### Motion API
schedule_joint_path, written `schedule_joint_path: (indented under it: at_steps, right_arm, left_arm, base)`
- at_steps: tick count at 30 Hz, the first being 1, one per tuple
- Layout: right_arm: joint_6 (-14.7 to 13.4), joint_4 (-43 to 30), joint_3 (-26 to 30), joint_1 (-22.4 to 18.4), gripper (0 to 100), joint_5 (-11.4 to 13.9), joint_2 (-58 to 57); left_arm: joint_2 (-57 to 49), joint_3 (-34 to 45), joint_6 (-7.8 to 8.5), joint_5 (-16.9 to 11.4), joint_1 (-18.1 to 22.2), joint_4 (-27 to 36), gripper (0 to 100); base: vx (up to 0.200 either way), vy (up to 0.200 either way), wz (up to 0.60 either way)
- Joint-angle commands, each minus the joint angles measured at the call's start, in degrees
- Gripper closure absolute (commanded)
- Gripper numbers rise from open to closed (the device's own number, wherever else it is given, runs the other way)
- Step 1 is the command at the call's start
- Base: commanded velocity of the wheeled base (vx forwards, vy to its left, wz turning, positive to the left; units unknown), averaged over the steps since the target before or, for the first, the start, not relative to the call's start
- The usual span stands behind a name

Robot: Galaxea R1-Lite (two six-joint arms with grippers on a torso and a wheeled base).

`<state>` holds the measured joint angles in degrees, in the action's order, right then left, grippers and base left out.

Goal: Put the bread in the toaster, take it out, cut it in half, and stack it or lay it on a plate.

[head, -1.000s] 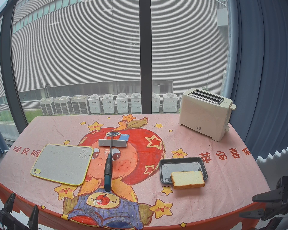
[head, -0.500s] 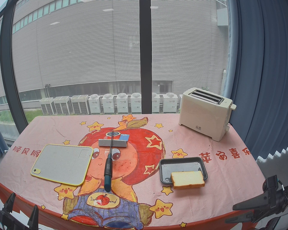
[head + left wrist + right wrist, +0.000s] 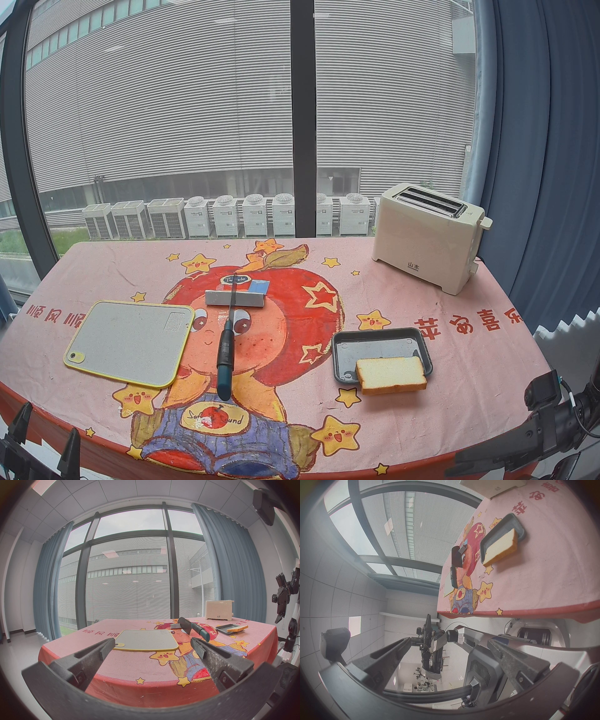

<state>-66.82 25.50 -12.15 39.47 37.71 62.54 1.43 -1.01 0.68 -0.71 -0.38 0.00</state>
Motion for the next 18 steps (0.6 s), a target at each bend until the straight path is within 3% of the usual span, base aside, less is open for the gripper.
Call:
schedule_joint_path:
  at_steps: [1, 11, 18]
  right_arm:
    - [0.1, 2.7, 0.3, -0.1, 0, 0.0, 5.7]
    - [0.0, 10.8, -1.3, -0.1, 0, 0.0, 12.6]
    - [-0.3, 11.2, -4.6, -0.2, 0, -0.1, 13.4]
  left_arm:
    - [0.0, 0.9, 0.02, -0.1, 0.0, 0.0, 0]
    - [0.0, 0.9, 0.02, 0.0, 0.0, 0.0, 0]
    - [0.0, 0.9, 0.02, 0.0, 0.0, 0.0, 0]
  base:
    - [0.000, 0.000, 0.00]
    - [0.000, 0.000, 0.00]
    - [0.000, 0.000, 0.00]
